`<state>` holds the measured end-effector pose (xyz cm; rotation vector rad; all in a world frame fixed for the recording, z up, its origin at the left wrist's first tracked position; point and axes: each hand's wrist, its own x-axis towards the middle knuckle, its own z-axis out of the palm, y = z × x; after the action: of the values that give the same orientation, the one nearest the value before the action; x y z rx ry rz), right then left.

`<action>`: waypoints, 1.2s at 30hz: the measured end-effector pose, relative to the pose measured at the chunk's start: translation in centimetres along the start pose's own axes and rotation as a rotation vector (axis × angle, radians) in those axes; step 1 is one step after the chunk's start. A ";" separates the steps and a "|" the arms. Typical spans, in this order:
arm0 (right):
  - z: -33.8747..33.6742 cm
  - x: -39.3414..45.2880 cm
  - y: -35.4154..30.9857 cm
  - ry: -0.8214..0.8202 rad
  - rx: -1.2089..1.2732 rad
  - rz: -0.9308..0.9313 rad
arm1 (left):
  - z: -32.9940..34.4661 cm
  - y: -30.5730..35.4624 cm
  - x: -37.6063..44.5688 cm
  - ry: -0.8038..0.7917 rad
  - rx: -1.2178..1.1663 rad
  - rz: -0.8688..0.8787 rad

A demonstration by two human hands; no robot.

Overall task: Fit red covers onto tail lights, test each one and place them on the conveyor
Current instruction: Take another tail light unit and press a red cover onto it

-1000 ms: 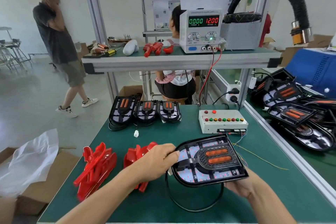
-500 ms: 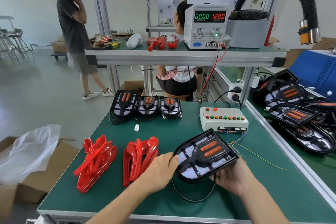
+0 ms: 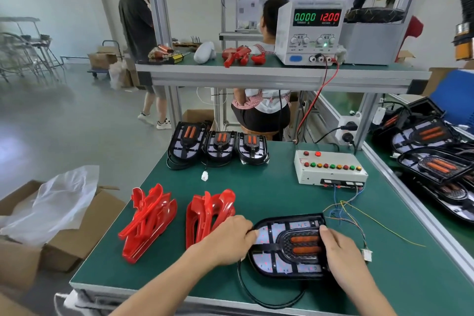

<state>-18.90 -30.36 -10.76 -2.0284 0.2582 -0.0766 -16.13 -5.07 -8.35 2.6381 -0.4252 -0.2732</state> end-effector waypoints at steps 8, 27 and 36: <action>-0.1 0.1 0.2 0.016 -0.168 0.003 | -2.1 -1.5 -0.7 0.527 0.064 -0.125; -1.2 -1.3 -1.4 0.091 -0.247 -0.066 | -2.6 -1.7 1.3 0.436 0.277 -0.369; 0.1 -2.6 -6.1 0.084 -0.280 -0.581 | -3.1 4.9 0.8 0.498 -0.635 -0.220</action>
<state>-20.49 -27.08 -5.25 -2.3235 -0.2929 -0.5119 -15.82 -8.28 -3.42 2.0194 0.1107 0.1654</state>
